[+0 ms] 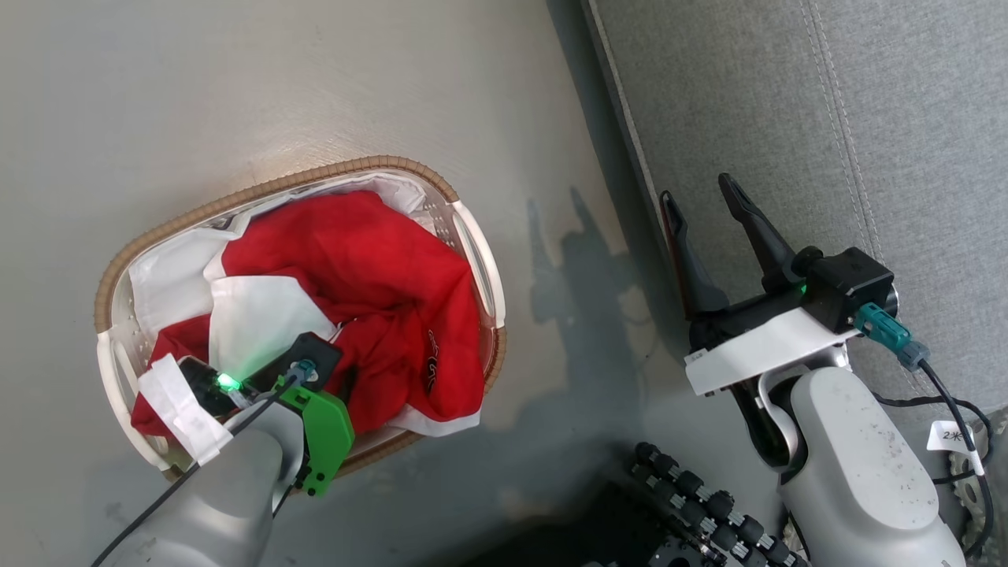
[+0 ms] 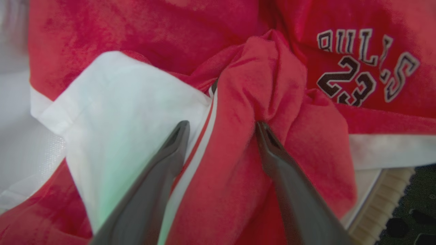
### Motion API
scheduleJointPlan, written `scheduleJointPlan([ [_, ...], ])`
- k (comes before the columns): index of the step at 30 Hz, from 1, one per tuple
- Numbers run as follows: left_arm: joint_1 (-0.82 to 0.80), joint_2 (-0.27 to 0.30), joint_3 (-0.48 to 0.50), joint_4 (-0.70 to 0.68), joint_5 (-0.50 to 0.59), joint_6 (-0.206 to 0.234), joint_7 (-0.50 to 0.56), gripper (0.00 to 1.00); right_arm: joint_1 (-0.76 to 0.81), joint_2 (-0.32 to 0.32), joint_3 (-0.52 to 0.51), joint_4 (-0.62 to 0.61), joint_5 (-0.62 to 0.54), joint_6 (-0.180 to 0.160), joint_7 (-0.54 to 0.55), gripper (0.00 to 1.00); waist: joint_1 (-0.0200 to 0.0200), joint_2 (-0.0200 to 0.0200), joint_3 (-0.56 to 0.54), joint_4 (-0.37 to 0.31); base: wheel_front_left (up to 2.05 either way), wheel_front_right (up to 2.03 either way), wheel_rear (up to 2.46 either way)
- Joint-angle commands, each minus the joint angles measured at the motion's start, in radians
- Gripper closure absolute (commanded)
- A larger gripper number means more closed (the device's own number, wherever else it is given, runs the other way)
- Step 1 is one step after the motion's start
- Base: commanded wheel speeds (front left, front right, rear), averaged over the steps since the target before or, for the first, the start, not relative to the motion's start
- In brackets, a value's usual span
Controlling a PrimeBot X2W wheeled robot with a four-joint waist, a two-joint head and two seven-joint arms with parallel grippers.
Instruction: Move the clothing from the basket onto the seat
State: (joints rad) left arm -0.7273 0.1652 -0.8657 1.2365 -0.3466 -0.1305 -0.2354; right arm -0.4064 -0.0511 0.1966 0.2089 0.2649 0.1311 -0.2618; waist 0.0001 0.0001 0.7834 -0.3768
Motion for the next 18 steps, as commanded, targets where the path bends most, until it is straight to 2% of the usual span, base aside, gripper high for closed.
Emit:
scheduleJointPlan([
  [1, -0.022, 0.01, -0.003, 0.011, -0.007, 0.0, 0.011, 0.0, -0.013, -0.001, 0.001, -0.004, 0.011, -0.001, -0.005, 0.0, -0.0001, -0.0001, 0.007, -0.003, 0.0, 0.0, 0.0],
  [13, -0.055, 0.024, -0.015, 0.044, -0.051, 0.0, 0.055, 0.0, -0.025, -0.001, 0.004, -0.013, 0.025, -0.001, -0.005, 0.0, -0.0001, -0.0001, 0.035, -0.011, 0.0, 0.0, 0.0],
  [15, -0.056, 0.023, -0.018, 0.047, -0.056, 0.0, 0.066, 0.82, -0.026, -0.001, 0.005, -0.013, 0.026, -0.001, -0.005, 0.0, -0.0001, -0.0001, 0.035, -0.011, 0.0, 0.0, 0.0],
  [16, -0.056, 0.025, -0.018, 0.048, -0.058, 0.0, 0.069, 1.0, -0.026, -0.001, 0.005, -0.012, 0.027, -0.001, -0.005, 0.0, -0.0001, -0.0001, 0.034, -0.011, 0.0, 0.0, 0.0],
  [18, -0.046, 0.027, -0.02, 0.049, -0.066, 0.0, 0.075, 1.0, -0.027, -0.001, 0.005, -0.008, 0.029, -0.001, -0.005, 0.0, -0.0001, -0.0001, 0.029, -0.011, 0.0, 0.0, 0.0],
])
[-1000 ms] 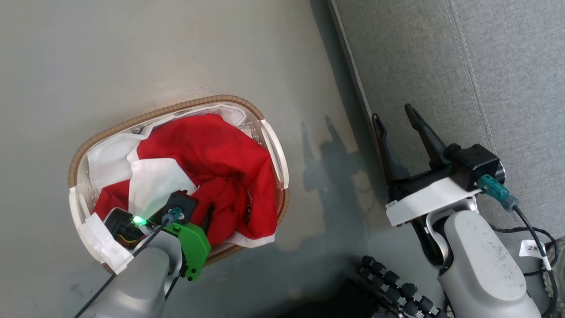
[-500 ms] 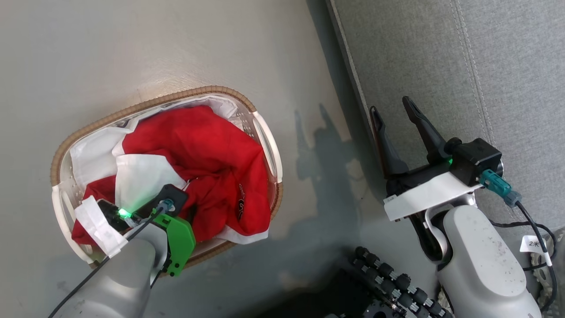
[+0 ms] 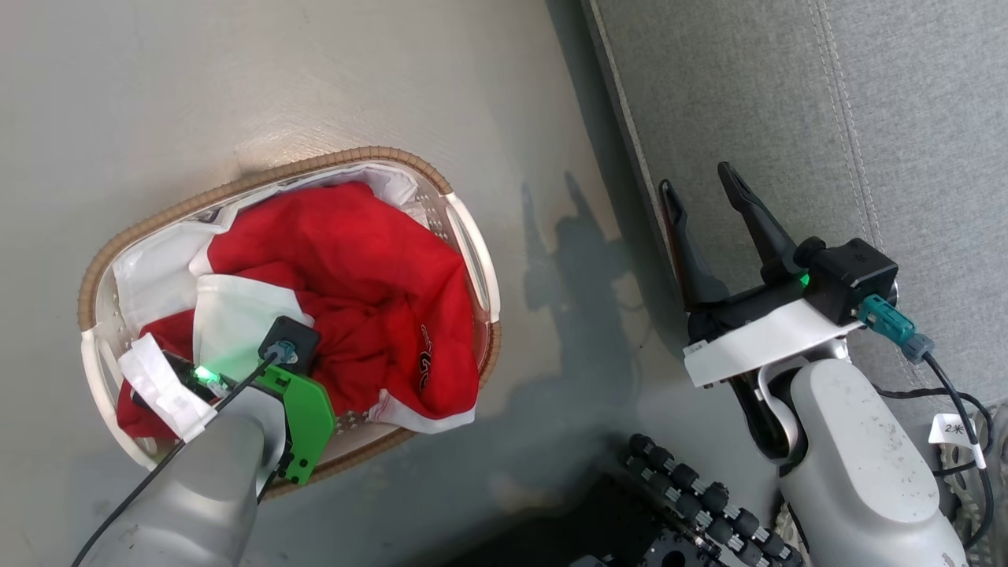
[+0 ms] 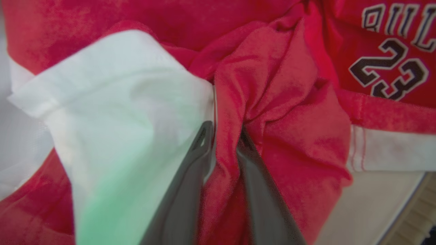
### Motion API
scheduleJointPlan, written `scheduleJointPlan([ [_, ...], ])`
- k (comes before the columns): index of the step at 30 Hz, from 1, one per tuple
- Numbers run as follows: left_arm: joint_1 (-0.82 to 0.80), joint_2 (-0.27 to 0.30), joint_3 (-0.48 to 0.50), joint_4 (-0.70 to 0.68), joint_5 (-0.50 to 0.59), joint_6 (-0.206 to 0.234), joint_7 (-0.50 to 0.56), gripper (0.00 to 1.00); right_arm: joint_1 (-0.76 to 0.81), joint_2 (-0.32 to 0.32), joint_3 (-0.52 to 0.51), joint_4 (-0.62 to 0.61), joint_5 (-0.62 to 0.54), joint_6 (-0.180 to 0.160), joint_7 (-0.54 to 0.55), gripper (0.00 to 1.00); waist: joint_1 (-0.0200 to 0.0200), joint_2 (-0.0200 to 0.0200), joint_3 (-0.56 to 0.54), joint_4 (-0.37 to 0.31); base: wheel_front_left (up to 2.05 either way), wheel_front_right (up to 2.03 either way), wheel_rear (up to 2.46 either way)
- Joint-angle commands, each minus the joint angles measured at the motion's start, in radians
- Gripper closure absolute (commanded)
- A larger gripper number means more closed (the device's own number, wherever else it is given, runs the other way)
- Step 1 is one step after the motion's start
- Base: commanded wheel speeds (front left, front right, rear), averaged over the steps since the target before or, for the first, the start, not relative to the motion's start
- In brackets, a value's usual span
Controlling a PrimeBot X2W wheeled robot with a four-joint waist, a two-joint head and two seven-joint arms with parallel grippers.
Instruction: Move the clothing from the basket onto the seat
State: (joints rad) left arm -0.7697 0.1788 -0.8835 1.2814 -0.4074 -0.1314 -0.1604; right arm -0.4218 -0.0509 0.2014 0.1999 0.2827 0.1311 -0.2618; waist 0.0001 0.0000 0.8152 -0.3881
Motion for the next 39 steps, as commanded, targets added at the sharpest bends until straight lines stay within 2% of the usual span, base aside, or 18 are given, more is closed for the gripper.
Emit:
scheduleJointPlan([
  [1, 0.002, 0.013, -0.003, 0.005, -0.006, 0.001, 0.001, 1.0, -0.011, -0.001, 0.0, 0.002, 0.012, -0.001, -0.005, 0.0, -0.0001, 0.0, -0.007, 0.001, 0.0, 0.0, 0.0],
  [11, 0.062, -0.014, 0.016, 0.006, -0.065, 0.001, -0.054, 1.0, 0.005, -0.001, -0.009, 0.018, -0.003, -0.001, -0.005, 0.0, -0.0001, 0.0, -0.097, 0.022, 0.0, 0.0, 0.0],
  [20, 0.141, -0.05, 0.034, -0.034, -0.089, 0.009, -0.105, 1.0, 0.052, -0.002, -0.024, 0.04, -0.031, -0.001, -0.005, 0.0, -0.0001, 0.0, -0.253, 0.073, 0.0, 0.0, 0.0],
  [34, 0.34, -0.034, 0.167, -0.337, -0.032, 0.043, -0.106, 1.0, 0.162, -0.002, -0.053, 0.077, -0.082, -0.001, -0.005, 0.0, -0.0001, 0.0, -0.472, 0.173, 0.0, 0.0, 0.0],
  [39, 0.401, -0.042, 0.252, -0.424, -0.001, 0.046, -0.106, 1.0, 0.201, -0.003, -0.055, 0.088, -0.089, -0.001, -0.005, 0.0, -0.0001, 0.0, -0.534, 0.201, 0.0, 0.0, 0.0],
])
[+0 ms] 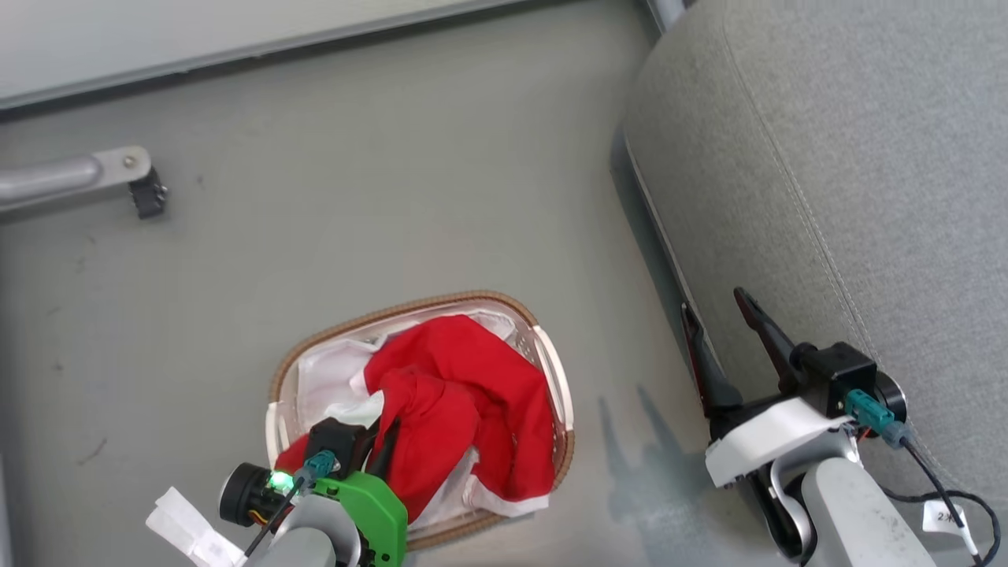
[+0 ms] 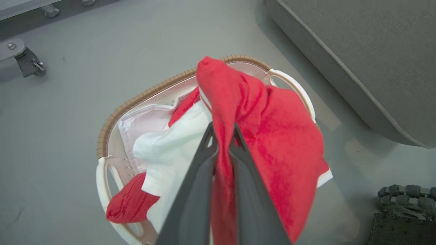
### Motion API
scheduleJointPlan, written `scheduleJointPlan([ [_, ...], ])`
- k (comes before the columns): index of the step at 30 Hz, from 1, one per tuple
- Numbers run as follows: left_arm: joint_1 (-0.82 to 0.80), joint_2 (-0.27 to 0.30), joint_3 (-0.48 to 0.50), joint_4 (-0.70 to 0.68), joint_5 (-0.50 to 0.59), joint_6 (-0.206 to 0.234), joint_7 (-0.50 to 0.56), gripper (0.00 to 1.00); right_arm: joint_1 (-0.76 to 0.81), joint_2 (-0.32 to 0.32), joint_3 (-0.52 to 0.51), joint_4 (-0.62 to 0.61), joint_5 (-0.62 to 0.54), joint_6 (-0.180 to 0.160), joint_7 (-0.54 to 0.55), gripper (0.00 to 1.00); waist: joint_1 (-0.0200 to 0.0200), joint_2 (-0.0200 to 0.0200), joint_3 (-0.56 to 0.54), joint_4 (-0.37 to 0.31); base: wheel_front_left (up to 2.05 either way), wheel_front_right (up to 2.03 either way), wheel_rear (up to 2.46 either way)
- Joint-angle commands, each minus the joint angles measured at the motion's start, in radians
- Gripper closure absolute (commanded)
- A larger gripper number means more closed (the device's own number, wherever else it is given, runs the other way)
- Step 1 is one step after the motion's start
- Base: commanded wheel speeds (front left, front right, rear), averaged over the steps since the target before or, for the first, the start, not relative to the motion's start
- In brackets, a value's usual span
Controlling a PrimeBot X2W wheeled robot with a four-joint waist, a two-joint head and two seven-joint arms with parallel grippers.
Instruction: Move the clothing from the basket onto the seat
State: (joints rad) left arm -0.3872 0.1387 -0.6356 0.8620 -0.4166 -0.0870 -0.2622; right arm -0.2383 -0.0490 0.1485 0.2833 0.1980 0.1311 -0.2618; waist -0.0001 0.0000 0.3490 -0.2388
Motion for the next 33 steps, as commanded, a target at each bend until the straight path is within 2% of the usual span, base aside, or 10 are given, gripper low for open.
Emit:
scheduleJointPlan([
  [1, 0.027, -0.004, 0.015, -0.017, 0.017, 0.0, -0.004, 1.0, 0.024, -0.004, -0.003, 0.006, -0.005, -0.001, -0.005, 0.0, 0.0001, 0.0, -0.077, 0.056, 0.0, 0.0, 0.0],
  [20, 0.137, -0.066, 0.231, -0.282, 0.147, -0.038, -0.004, 1.0, 0.16, -0.004, -0.001, 0.042, -0.021, -0.001, -0.005, 0.0, 0.0001, 0.0, -0.277, 0.13, 0.0, 0.0, 0.0],
  [33, 0.121, -0.084, 0.23, -0.493, 0.146, -0.045, -0.004, 1.0, 0.212, -0.004, 0.01, 0.053, -0.018, -0.001, -0.005, 0.0, 0.0001, 0.0, -0.334, 0.175, 0.0, 0.0, 0.0],
])
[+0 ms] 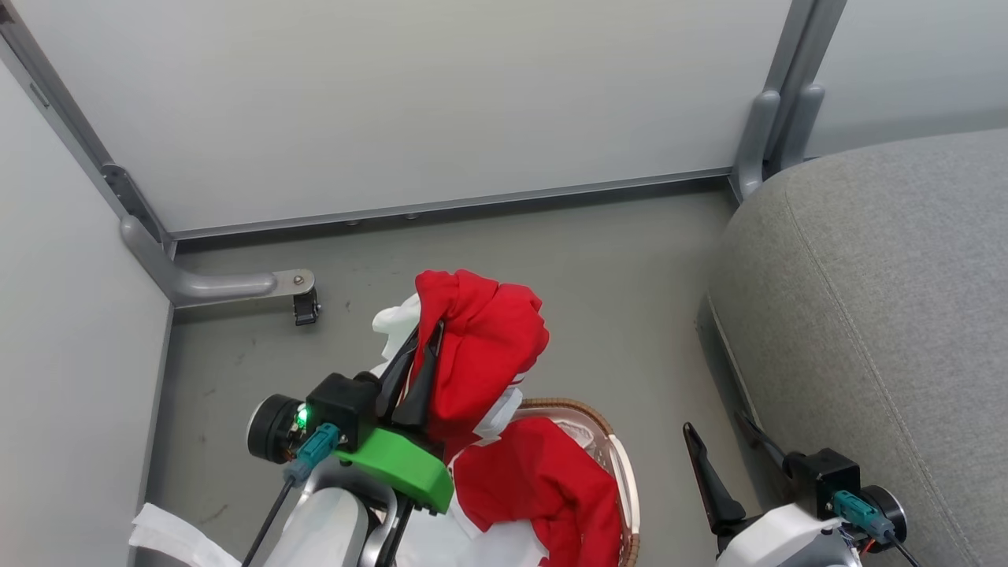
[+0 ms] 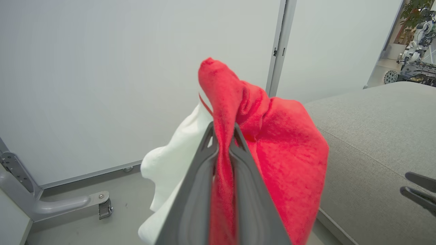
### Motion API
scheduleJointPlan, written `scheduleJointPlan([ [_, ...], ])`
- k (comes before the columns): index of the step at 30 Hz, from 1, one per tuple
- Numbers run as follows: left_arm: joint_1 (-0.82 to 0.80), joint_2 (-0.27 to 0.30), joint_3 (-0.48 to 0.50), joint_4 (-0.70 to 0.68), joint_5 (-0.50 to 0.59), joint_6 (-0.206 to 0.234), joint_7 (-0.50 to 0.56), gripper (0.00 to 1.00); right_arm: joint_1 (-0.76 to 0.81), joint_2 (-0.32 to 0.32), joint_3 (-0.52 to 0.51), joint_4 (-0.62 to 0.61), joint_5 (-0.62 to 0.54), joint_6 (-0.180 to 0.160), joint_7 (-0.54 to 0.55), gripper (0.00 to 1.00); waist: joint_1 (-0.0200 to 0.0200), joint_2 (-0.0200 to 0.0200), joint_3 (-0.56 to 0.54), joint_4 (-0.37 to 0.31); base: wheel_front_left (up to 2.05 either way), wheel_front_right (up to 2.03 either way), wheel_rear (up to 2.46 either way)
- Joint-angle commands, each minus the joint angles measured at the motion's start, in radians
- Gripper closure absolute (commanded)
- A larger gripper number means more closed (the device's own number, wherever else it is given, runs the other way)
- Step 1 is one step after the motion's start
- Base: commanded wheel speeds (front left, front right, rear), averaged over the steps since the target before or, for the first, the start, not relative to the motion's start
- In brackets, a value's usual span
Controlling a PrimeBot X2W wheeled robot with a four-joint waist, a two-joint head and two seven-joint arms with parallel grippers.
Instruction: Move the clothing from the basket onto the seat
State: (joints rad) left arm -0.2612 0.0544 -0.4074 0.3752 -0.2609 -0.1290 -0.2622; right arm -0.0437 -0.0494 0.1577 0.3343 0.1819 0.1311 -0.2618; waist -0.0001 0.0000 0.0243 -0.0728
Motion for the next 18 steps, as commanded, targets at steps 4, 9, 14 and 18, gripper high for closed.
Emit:
scheduleJointPlan([
  [4, -0.009, -0.001, -0.004, -0.049, -0.017, -0.003, -0.004, 1.0, 0.02, -0.004, 0.003, 0.003, -0.003, -0.001, -0.005, 0.0, 0.0001, 0.0, -0.018, 0.017, 0.0, 0.0, 0.0],
  [9, -0.011, -0.002, -0.021, -0.081, -0.029, -0.003, -0.004, 1.0, 0.023, -0.003, 0.024, -0.004, -0.018, -0.001, -0.005, 0.0, 0.0001, 0.0, -0.023, 0.031, 0.0, 0.0, 0.0],
  [14, -0.007, -0.003, -0.042, -0.095, -0.046, -0.003, -0.004, 1.0, -0.019, -0.011, 0.083, -0.026, -0.039, -0.001, -0.005, 0.0, 0.0001, 0.0, -0.023, 0.045, 0.0, 0.0, 0.0],
  [18, -0.006, -0.003, -0.064, -0.096, -0.065, -0.003, -0.004, 1.0, -0.068, -0.028, 0.152, -0.042, -0.051, -0.001, -0.005, 0.0, 0.0001, 0.0, -0.02, 0.057, 0.0, 0.0, 0.0],
])
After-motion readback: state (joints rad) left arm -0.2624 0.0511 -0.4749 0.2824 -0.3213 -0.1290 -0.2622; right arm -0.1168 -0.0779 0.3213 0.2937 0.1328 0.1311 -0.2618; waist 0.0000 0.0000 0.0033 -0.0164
